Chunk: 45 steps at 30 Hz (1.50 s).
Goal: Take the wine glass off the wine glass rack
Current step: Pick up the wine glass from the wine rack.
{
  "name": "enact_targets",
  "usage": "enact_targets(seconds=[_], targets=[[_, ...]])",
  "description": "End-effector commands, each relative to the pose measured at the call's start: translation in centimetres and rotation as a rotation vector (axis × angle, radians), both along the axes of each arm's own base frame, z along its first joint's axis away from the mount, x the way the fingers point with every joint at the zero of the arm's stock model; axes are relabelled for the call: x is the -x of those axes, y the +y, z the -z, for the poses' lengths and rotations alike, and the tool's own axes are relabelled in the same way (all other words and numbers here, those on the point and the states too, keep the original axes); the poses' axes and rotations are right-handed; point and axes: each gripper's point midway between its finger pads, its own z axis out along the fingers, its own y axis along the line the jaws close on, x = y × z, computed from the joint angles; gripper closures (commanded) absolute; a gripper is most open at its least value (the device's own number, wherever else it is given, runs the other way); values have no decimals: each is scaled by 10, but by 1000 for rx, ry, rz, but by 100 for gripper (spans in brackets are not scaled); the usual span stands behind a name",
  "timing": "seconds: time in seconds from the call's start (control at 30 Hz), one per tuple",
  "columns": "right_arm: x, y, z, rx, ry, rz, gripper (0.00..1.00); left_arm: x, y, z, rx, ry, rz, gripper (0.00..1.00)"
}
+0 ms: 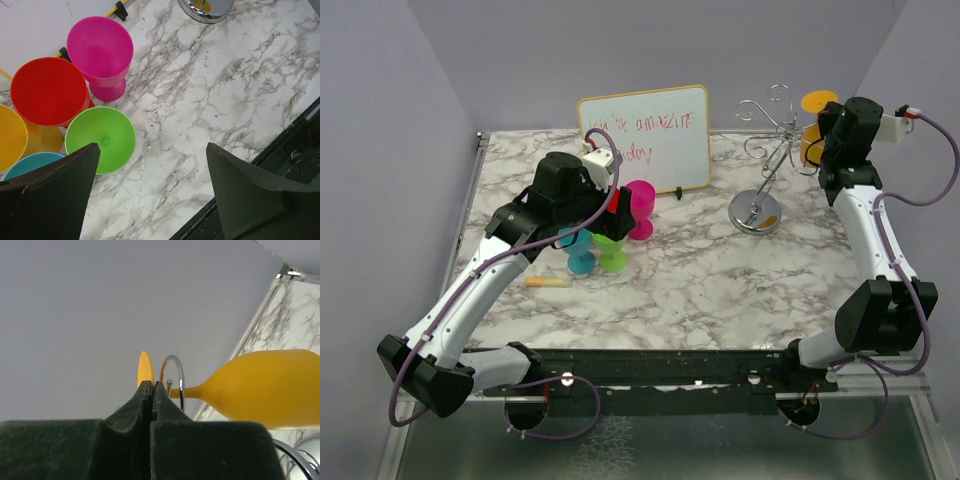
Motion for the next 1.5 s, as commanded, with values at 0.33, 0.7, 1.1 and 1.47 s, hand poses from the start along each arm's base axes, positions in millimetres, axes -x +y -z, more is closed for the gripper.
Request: enact_targets(seconds=[0.33, 0.7, 1.1, 1.47], targets=[[28, -29, -14, 11, -2, 173, 100, 5, 2, 4, 4, 21, 4, 11], [31, -16, -6, 97, 117, -196, 99, 10, 7, 8, -4, 16, -2, 11], [45, -10, -16, 140, 110, -435, 100, 8, 6, 14, -19, 22, 9, 11], [52, -46, -13, 164, 139, -268, 100, 8, 4, 16, -17, 25, 13, 11]])
